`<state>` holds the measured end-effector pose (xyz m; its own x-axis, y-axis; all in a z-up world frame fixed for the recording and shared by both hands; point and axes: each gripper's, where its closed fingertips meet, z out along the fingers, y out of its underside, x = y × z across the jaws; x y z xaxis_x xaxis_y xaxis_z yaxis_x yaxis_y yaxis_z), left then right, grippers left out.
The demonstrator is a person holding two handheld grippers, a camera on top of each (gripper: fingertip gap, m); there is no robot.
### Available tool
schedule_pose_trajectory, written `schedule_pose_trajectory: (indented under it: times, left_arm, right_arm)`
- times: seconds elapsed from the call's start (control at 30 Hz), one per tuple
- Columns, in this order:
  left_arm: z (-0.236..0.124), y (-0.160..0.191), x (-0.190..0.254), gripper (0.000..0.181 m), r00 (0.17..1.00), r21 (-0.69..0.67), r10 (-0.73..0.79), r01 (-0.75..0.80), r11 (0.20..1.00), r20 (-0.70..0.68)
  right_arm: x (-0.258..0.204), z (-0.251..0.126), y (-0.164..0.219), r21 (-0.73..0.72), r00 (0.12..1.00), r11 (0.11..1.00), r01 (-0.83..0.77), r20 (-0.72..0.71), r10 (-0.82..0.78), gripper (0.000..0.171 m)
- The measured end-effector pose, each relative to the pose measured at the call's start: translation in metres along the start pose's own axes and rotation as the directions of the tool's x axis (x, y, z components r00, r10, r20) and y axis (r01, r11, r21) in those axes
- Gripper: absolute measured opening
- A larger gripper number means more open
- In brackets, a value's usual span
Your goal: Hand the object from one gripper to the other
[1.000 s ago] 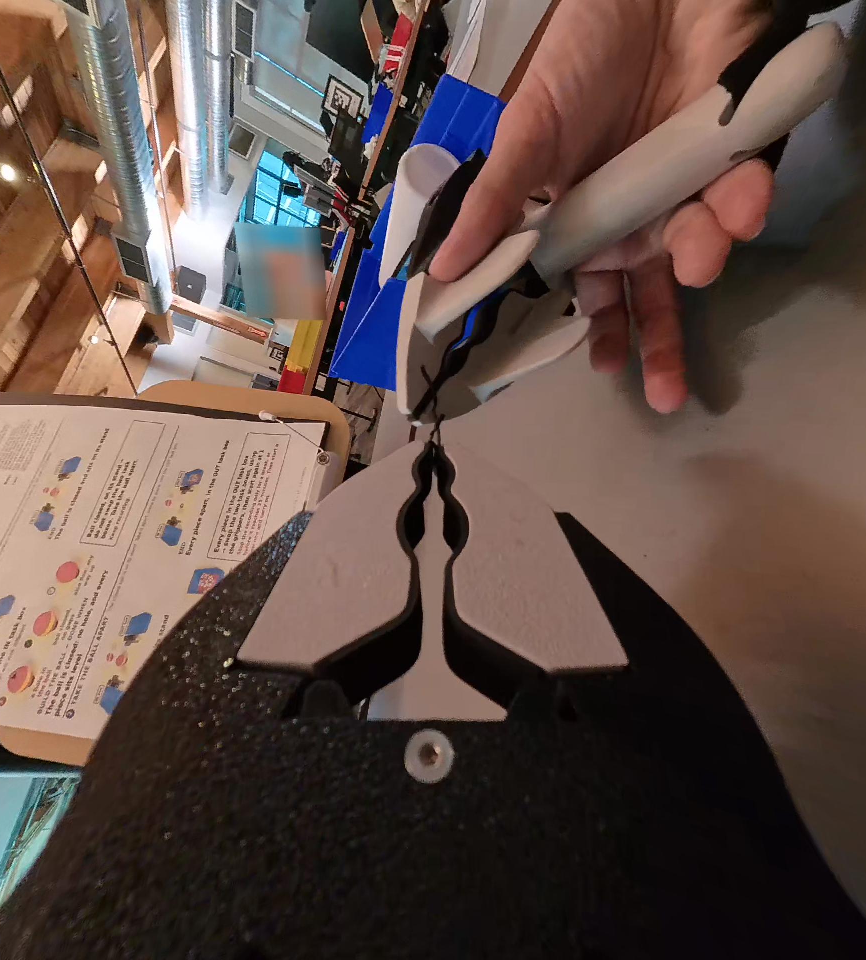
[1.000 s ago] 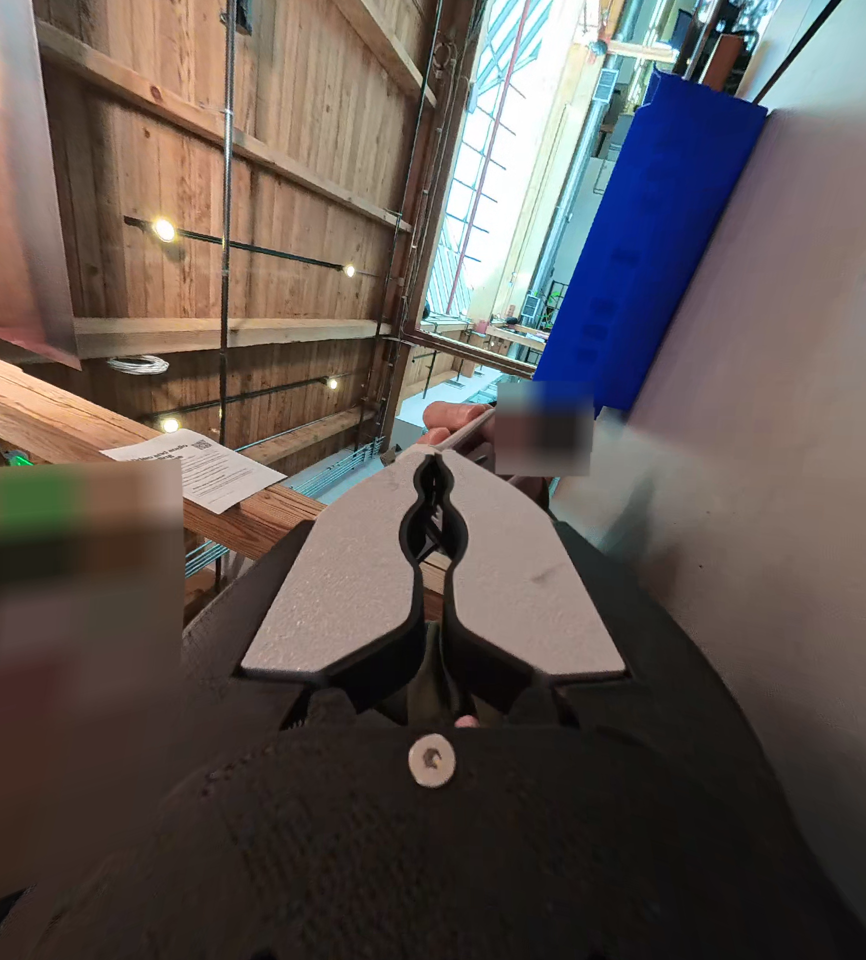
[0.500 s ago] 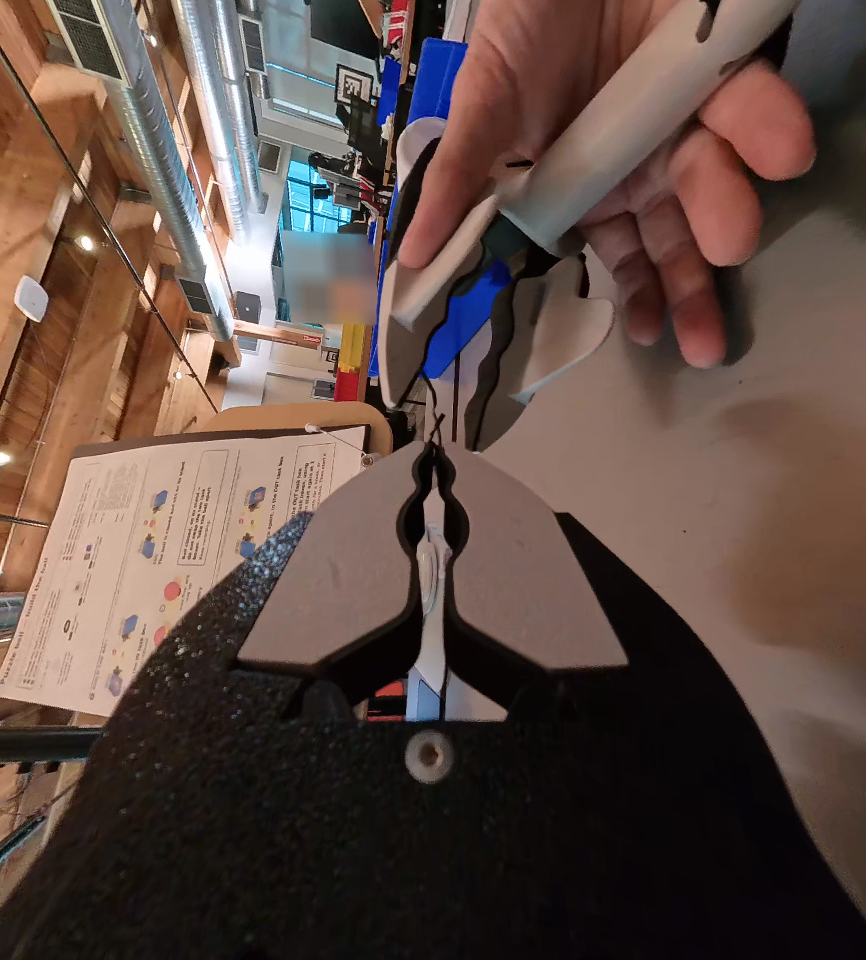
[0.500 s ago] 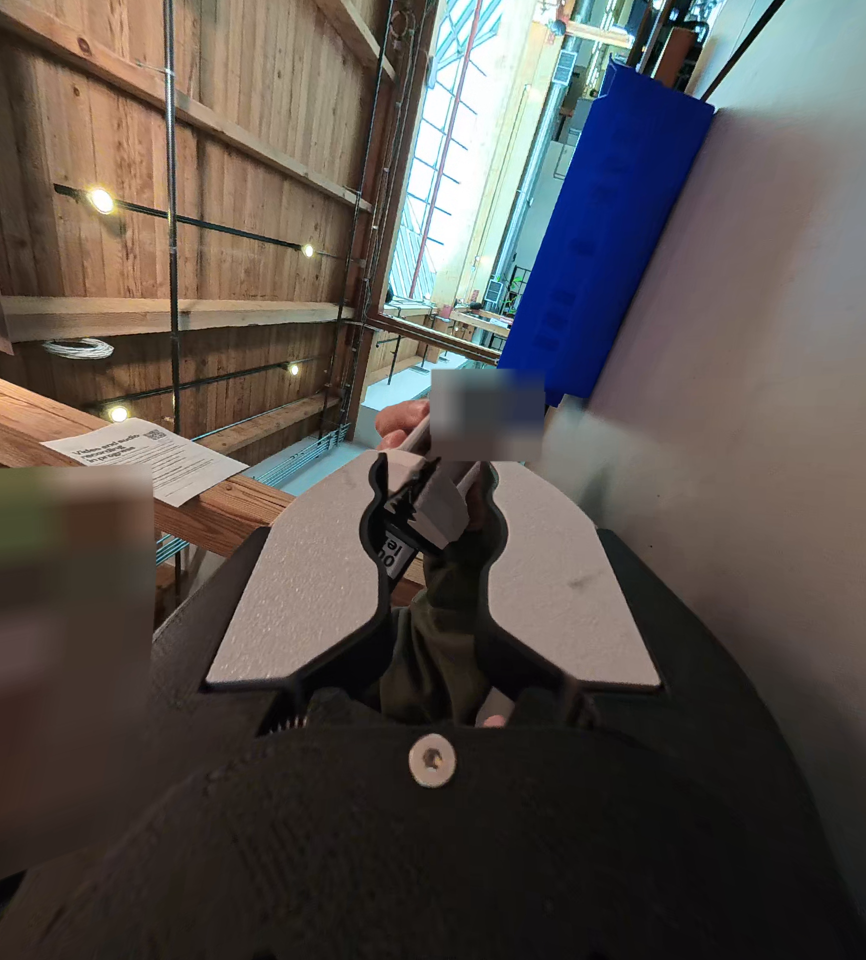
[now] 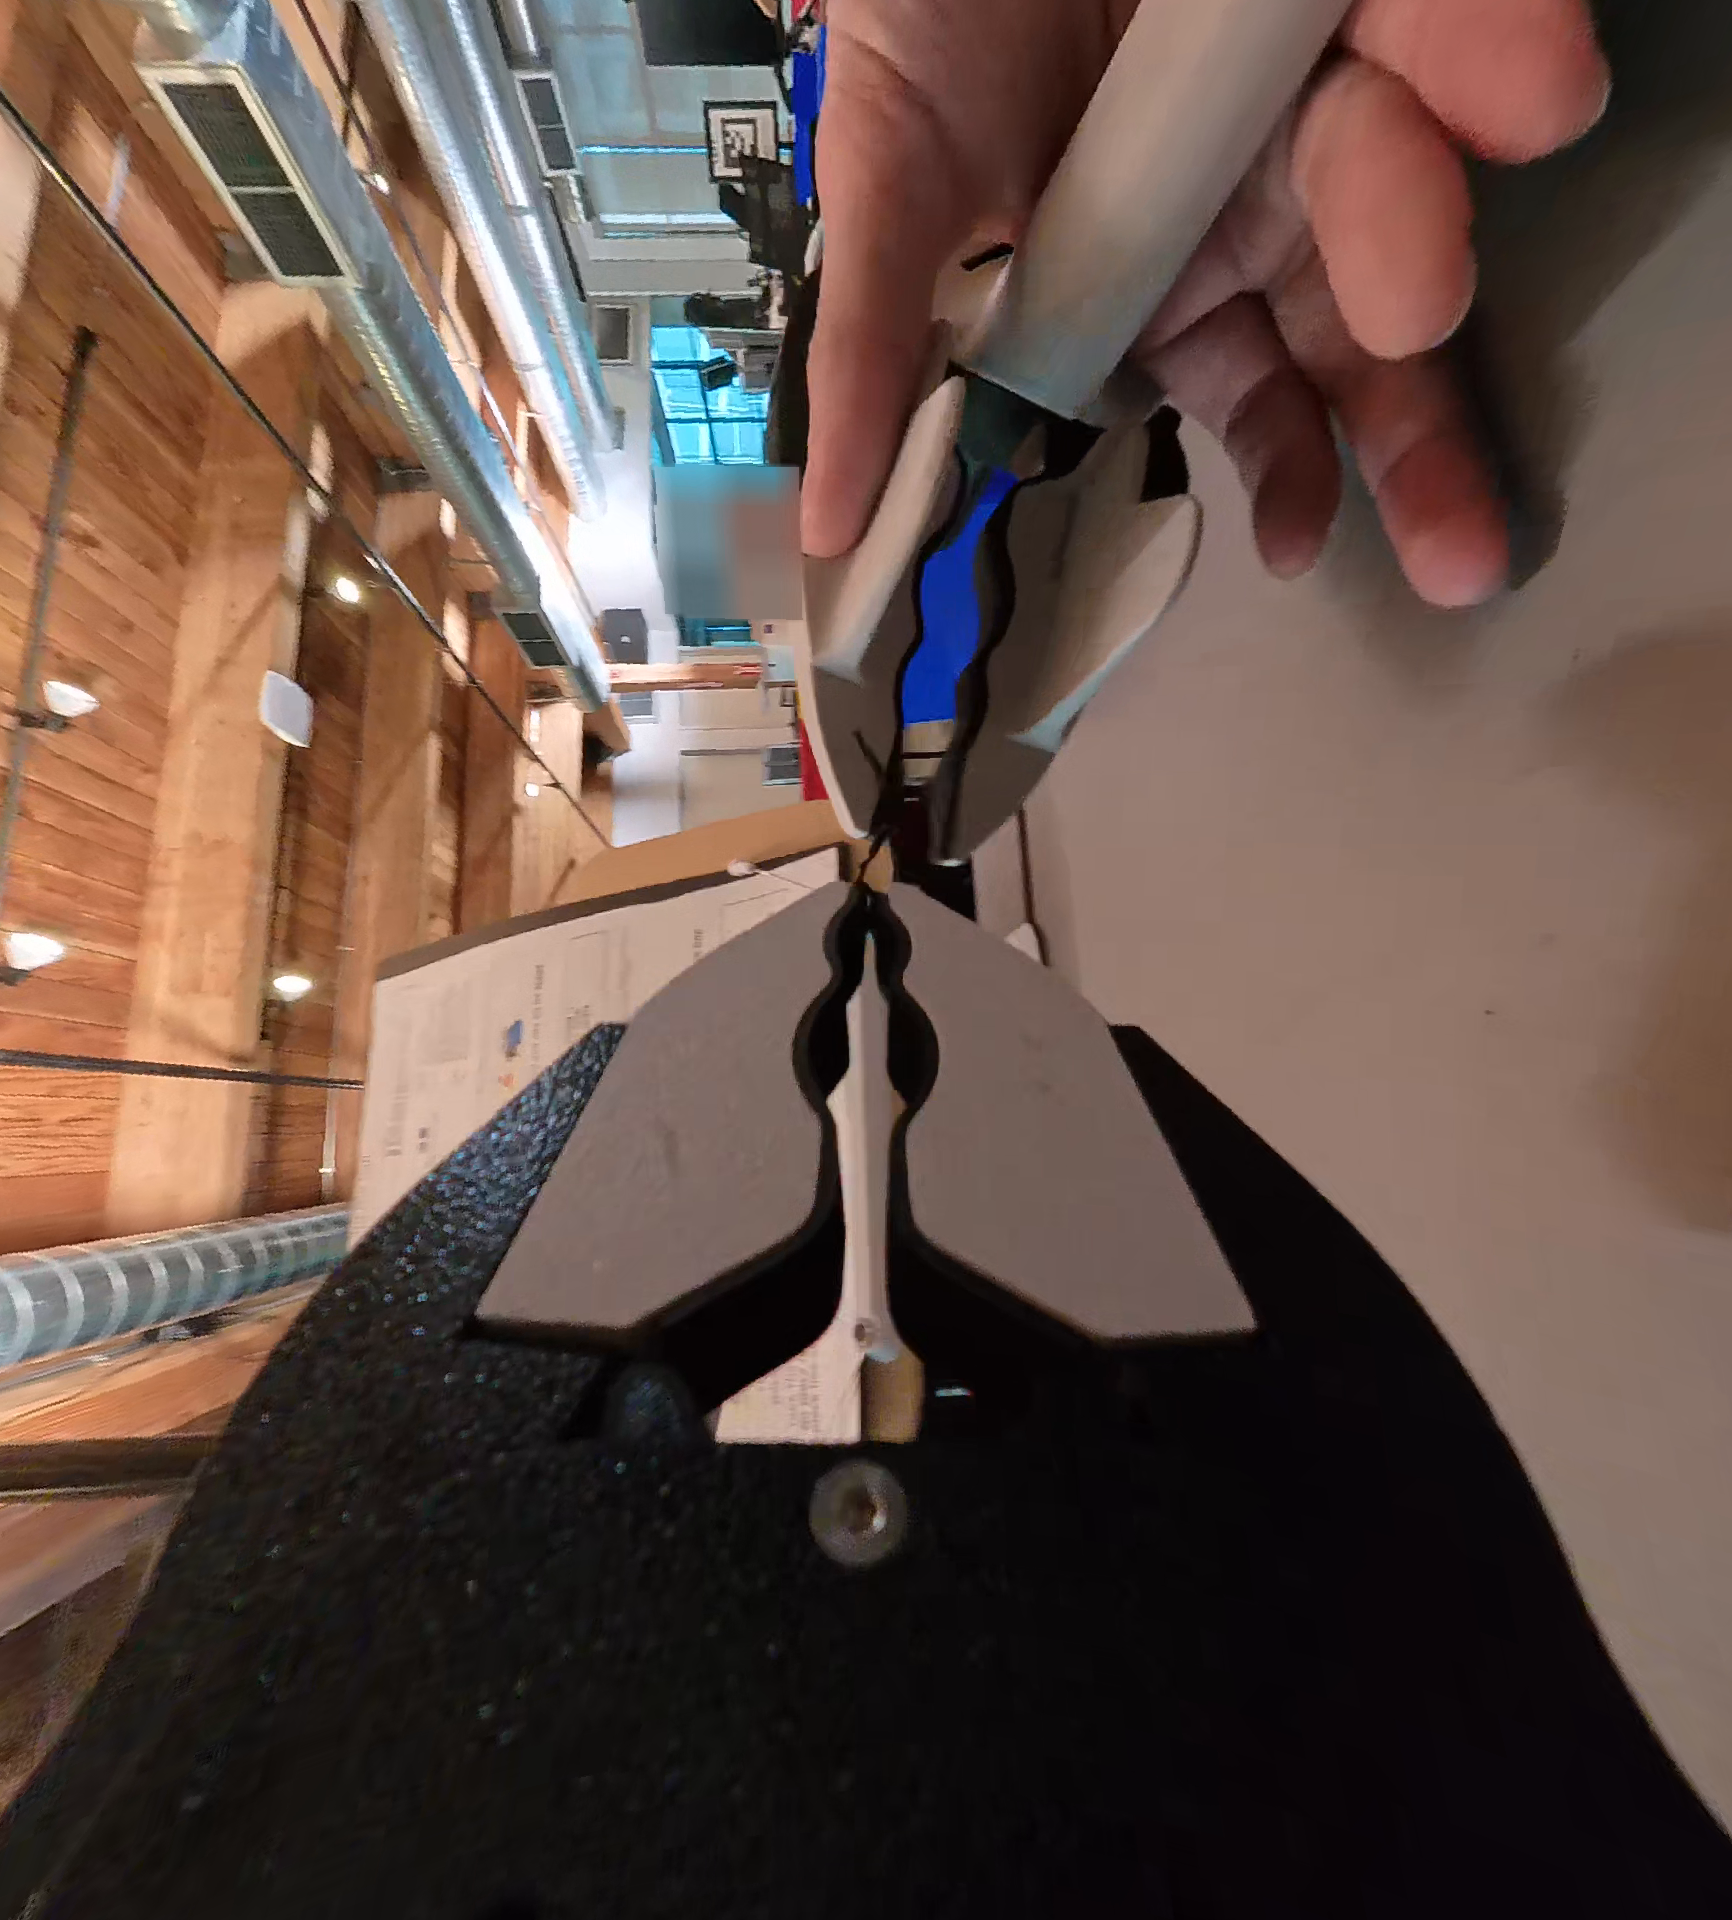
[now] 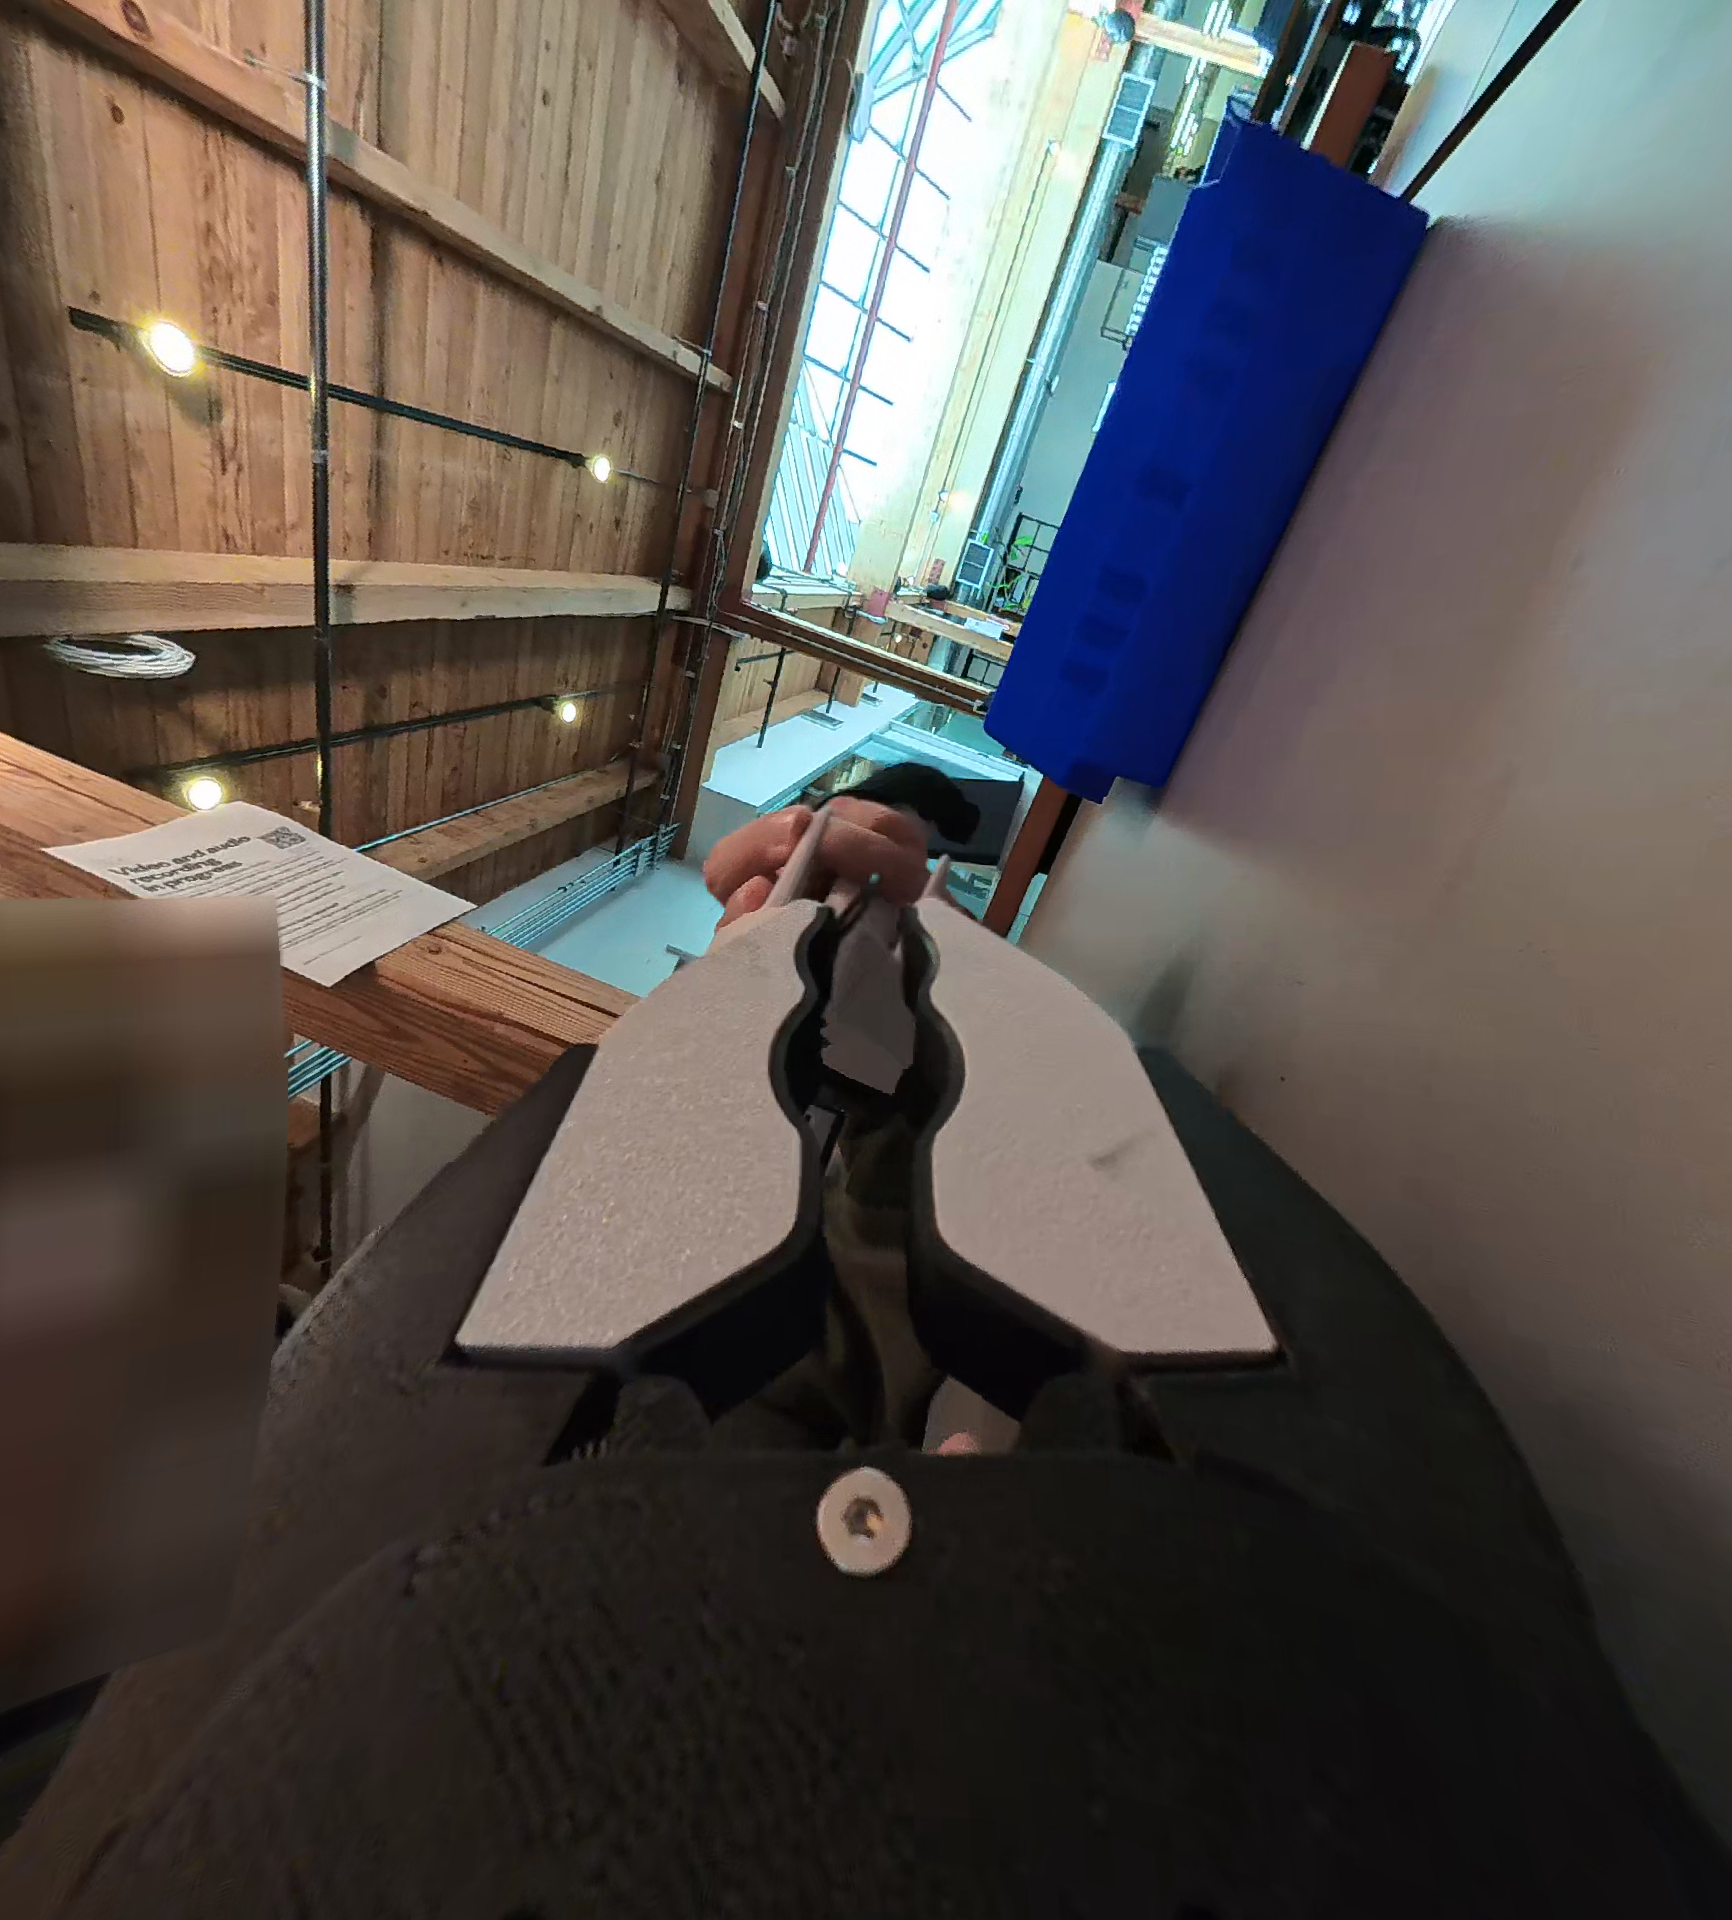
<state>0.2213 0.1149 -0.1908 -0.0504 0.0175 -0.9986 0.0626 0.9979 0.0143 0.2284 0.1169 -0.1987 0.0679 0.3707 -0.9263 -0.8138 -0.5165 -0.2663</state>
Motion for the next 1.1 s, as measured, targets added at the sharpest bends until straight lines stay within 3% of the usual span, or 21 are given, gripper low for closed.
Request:
schedule_pose_trajectory:
  times: [0.03,0.23,0.3,0.53,0.67,0.77,0.83,0.87,0.93,1.0,1.03,1.1]
  left_arm:
    - [0.000,-0.001,-0.002,0.001,1.000,-0.005,0.022,-0.022,1.000,0.009]
    - [0.001,-0.003,0.003,0.001,0.998,-0.008,0.066,-0.066,0.998,-0.003]
    - [0.001,-0.003,0.004,0.001,0.997,-0.011,0.072,-0.072,0.997,-0.008]
    - [0.003,0.002,0.008,0.001,0.998,-0.025,0.056,-0.056,0.998,-0.021]
    - [0.005,0.008,0.008,0.019,0.998,-0.038,-0.070,0.069,0.997,-0.008]
    - [0.006,0.008,0.004,0.033,0.952,-0.004,-0.307,0.307,0.952,-0.016]
    - [0.006,0.006,-0.003,0.033,0.811,0.041,-0.582,0.584,0.811,-0.054]
    - [0.006,0.002,-0.007,0.033,0.665,0.064,-0.737,0.746,0.663,-0.119]
    - [0.005,0.001,-0.018,0.030,0.286,0.074,-0.928,0.958,0.276,-0.240]
    - [0.004,0.007,-0.024,0.029,-0.041,0.018,-0.941,0.999,-0.049,-0.335]
    - [0.002,0.008,-0.026,0.029,-0.146,-0.009,-0.915,0.988,-0.154,-0.377]
    - [-0.001,0.009,-0.029,0.028,-0.264,-0.037,-0.860,0.960,-0.276,-0.436]
  right_arm:
    - [0.001,-0.001,-0.001,0.002,1.000,1.000,-0.002,-0.010,0.002,0.019]
    - [-0.002,0.001,0.003,-0.027,1.000,1.000,0.013,-0.009,-0.013,0.018]
    - [-0.004,0.001,0.005,-0.034,1.000,0.999,0.011,0.010,-0.011,0.007]
    - [0.001,0.000,0.004,-0.038,0.999,0.999,0.038,-0.023,-0.039,0.001]
    - [-0.003,-0.002,-0.005,0.009,0.997,0.997,0.075,-0.015,-0.075,0.001]
    - [-0.007,-0.008,-0.018,0.083,0.994,0.991,0.108,-0.007,-0.108,0.000]
    - [-0.012,-0.010,-0.024,0.111,0.985,0.979,0.171,-0.002,-0.172,0.000]
    - [-0.015,-0.011,-0.026,0.117,0.976,0.969,0.219,-0.008,-0.220,0.000]
    - [-0.026,-0.009,-0.027,0.120,0.932,0.924,0.363,-0.022,-0.363,0.000]
    - [-0.037,-0.005,-0.023,0.092,0.840,0.835,0.543,-0.050,-0.541,0.000]
    - [-0.039,-0.003,-0.021,0.063,0.781,0.779,0.623,-0.082,-0.618,0.000]
    - [-0.040,0.001,-0.015,-0.020,0.638,0.645,0.764,-0.130,-0.759,0.001]
